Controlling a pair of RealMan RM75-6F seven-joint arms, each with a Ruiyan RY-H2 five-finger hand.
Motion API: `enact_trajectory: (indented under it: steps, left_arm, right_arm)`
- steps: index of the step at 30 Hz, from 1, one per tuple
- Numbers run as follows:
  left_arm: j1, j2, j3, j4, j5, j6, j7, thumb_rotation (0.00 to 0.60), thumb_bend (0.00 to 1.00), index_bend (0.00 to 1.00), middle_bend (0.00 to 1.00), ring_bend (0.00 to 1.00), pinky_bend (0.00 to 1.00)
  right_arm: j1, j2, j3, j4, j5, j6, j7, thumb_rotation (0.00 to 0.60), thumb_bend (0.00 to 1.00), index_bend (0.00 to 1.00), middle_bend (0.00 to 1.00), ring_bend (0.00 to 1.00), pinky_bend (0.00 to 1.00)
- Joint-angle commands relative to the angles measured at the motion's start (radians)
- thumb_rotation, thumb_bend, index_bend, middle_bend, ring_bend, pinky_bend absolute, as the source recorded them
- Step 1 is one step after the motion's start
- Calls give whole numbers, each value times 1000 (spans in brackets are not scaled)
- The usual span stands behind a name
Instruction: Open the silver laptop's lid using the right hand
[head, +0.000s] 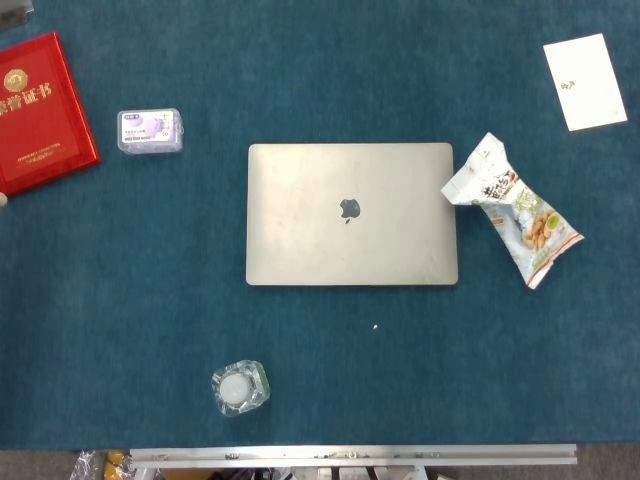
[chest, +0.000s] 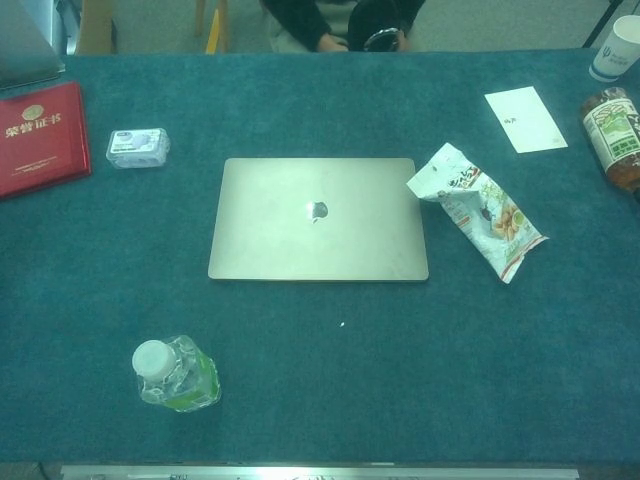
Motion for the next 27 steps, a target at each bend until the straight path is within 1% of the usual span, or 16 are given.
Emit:
enact_trajectory:
  steps: [1, 10, 14, 17, 20, 23, 27]
  left_arm:
    - [6, 4, 1, -3, -3, 5, 0, 600, 416, 336, 291, 223, 215]
    - [0, 34, -9, -35, -32, -14, -1, 600, 417, 336, 290, 223, 215]
    - [-3, 47, -16, -41, -31, -10, 9, 600, 417, 336, 290, 223, 215]
    - [0, 51, -16, -45, -20, 2, 17, 600, 416, 336, 290, 223, 215]
    - [2, 54, -13, -50, -12, 7, 24, 600, 417, 336, 290, 223, 215]
    - [2, 59, -11, -56, -2, 10, 27, 600, 416, 336, 290, 223, 215]
    - [7, 66, -7, -62, 6, 17, 29, 600, 417, 336, 290, 223, 215]
  right_arm:
    - [26, 1, -9, -10, -25, -32, -1, 600, 7, 102, 239, 127, 253]
    - [96, -9, -40, -24, -98, -127, 0, 600, 0, 102, 239, 121, 253]
    - [141, -25, -51, -38, -121, -189, -19, 600, 0, 102, 236, 115, 248]
    - [188, -48, -56, -60, -131, -257, -58, 600, 0, 102, 227, 96, 214]
    - [234, -73, -53, -80, -130, -319, -78, 600, 0, 102, 223, 89, 203]
    - [289, -115, -41, -88, -124, -385, -127, 600, 0, 102, 216, 87, 203]
    - [345, -180, -21, -80, -83, -447, -182, 600, 0, 102, 209, 81, 203]
